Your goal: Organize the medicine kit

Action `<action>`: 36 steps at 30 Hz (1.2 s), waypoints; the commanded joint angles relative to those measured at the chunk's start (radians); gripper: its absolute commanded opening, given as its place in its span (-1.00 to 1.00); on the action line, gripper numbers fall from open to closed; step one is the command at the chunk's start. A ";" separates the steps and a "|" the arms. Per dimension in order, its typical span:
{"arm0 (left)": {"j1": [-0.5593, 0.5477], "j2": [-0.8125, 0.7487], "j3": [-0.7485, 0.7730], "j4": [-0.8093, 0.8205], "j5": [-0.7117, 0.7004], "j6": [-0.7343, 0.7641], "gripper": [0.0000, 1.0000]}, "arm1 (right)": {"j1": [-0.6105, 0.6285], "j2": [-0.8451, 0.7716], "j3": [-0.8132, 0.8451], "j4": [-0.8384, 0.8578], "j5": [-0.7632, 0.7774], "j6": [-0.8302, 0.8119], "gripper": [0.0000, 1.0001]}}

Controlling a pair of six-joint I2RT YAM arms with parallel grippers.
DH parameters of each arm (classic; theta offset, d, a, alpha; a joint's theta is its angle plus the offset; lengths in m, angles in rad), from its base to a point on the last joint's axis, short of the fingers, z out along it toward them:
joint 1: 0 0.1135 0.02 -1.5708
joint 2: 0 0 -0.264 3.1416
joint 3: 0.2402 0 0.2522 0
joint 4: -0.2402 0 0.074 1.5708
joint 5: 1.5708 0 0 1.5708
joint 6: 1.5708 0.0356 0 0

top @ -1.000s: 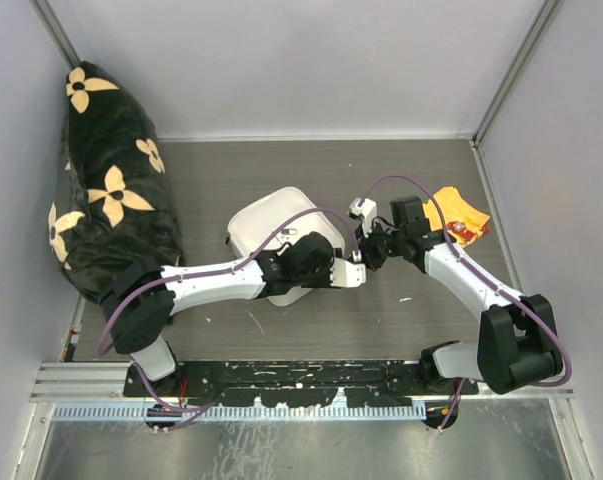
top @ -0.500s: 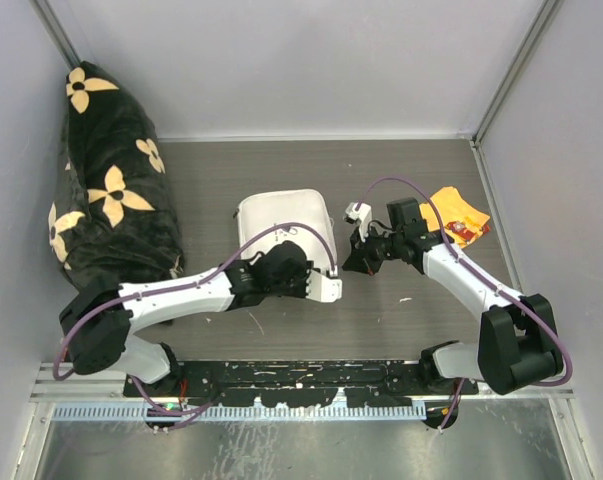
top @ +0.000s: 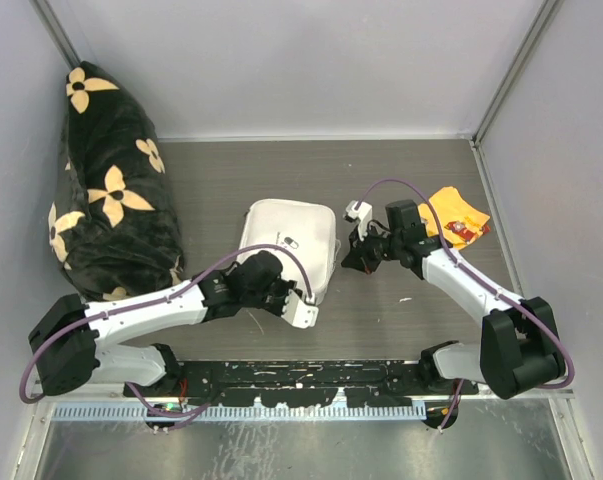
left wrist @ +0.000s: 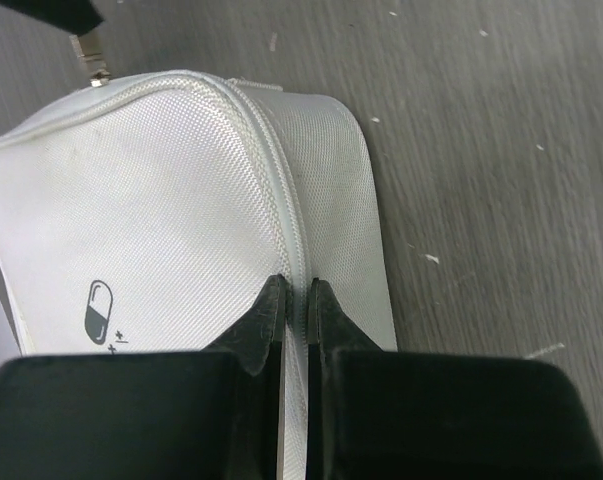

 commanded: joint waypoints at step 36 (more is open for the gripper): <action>-0.036 0.282 0.348 0.109 -0.093 -0.737 0.70 | -0.045 0.028 0.028 0.193 0.112 0.050 -0.99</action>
